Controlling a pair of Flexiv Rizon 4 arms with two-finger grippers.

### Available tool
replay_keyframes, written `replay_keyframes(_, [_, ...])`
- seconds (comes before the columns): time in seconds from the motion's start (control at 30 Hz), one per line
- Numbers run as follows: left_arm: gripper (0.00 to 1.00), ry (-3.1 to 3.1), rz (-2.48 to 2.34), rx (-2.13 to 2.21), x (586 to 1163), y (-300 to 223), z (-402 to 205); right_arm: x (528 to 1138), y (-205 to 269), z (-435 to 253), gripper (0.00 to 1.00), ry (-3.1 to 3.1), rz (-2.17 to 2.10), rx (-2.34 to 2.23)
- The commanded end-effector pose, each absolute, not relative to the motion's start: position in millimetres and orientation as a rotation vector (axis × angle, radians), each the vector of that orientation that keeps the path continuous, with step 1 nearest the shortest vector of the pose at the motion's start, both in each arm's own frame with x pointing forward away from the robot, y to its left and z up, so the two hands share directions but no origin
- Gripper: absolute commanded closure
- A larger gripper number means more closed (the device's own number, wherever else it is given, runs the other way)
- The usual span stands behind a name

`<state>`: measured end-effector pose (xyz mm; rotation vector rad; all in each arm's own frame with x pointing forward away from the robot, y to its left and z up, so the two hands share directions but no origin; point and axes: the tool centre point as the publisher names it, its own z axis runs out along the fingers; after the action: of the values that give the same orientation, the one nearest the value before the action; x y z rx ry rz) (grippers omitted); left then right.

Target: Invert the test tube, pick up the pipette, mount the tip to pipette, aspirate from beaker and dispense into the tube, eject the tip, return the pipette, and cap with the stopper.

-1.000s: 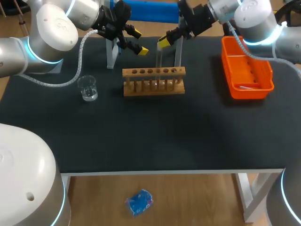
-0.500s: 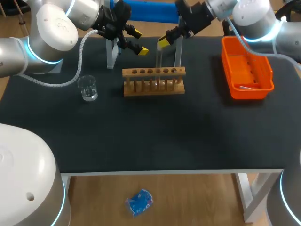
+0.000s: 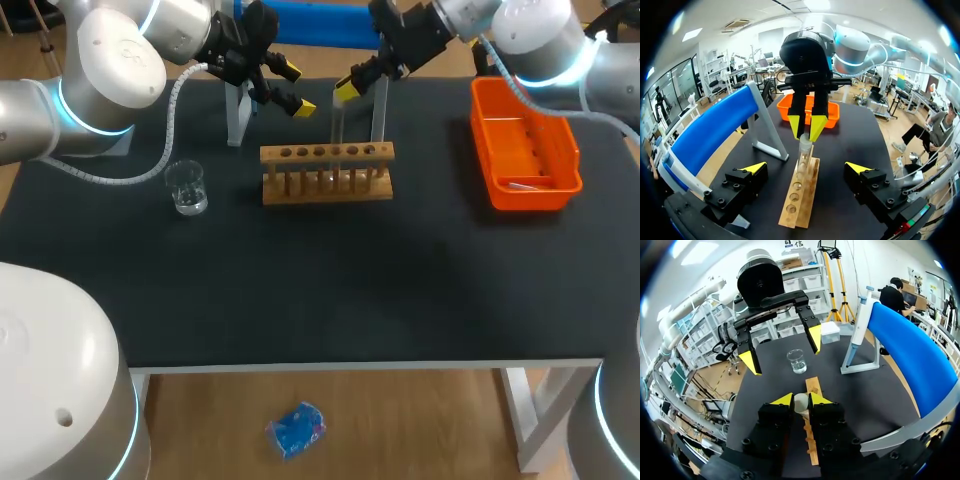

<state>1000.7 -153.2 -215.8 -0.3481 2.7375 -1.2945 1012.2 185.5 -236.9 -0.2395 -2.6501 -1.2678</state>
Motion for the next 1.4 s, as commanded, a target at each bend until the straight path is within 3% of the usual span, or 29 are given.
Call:
replay_keyframes(0.03, [0.0, 2.744, -1.291, -0.349, 1002, -153, -215, 1007, 179, -277, 1.0, -2.649, -1.252, -0.241])
replay_keyframes(0.17, [0.0, 2.744, -1.291, -0.349, 1002, -153, -215, 1006, 177, -274, 1.0, -2.648, -1.264, -0.242])
replay_keyframes(0.2, [0.0, 2.744, -1.291, -0.349, 1002, -153, -215, 1006, 177, -272, 0.6, -2.648, -1.271, -0.24])
replay_keyframes(0.23, [0.0, 2.744, -1.291, -0.349, 1002, -153, -215, 1006, 177, -270, 0.0, -2.65, -1.276, -0.239])
replay_keyframes(1.4, [0.0, 2.744, -1.291, -0.349, 1002, -153, -215, 994, 178, -201, 0.0, -2.524, -1.696, 0.019])
